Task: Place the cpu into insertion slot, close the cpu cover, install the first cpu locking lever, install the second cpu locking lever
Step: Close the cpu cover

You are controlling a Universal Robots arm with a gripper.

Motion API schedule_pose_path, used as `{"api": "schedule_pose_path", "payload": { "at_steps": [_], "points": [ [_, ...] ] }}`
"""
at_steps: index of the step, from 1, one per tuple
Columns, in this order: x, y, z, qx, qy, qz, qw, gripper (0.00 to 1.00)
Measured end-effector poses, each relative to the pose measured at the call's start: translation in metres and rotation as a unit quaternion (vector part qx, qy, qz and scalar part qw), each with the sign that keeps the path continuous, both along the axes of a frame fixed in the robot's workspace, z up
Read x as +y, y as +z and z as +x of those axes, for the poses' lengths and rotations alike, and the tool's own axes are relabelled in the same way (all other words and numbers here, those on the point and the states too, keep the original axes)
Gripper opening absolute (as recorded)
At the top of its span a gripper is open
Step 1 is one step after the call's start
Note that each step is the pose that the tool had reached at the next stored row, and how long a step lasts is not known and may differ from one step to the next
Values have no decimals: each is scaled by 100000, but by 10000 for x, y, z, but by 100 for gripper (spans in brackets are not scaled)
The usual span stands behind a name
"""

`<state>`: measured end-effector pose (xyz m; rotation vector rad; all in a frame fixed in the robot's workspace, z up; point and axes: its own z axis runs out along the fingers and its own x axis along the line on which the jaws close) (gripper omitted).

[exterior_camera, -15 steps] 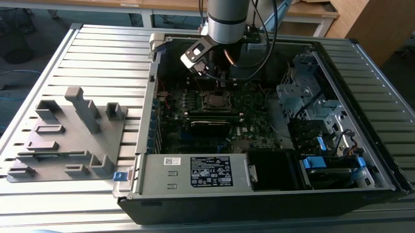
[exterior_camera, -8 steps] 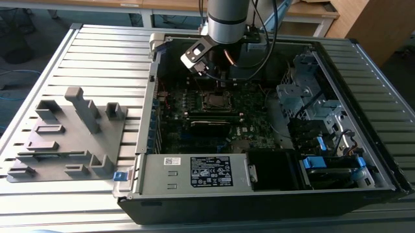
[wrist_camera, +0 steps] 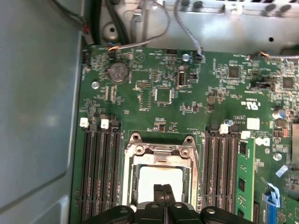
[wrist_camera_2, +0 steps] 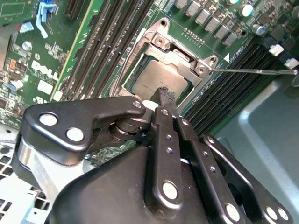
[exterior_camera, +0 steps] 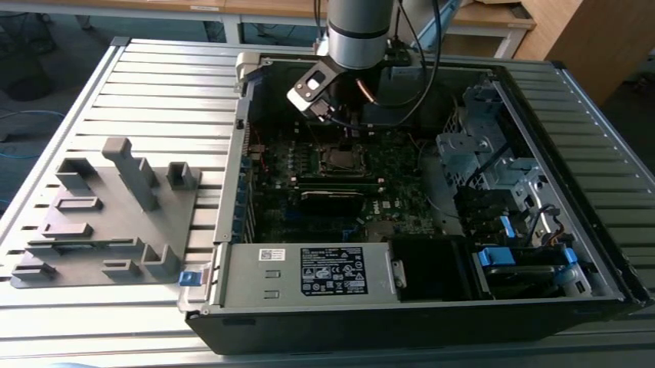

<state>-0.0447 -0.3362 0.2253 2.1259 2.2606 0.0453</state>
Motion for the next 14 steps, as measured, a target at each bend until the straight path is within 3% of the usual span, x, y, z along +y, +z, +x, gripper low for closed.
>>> {"api": "schedule_pose_path", "payload": {
  "at_steps": [2,9,13,14],
  "points": [
    [0,0,0,2,925,-5,99996,11],
    [0,0,0,0,1108,-1,99994,11],
    [0,0,0,1,3160,-2,99950,11],
    [0,0,0,-1,4613,0,99894,11]
  ]
}}
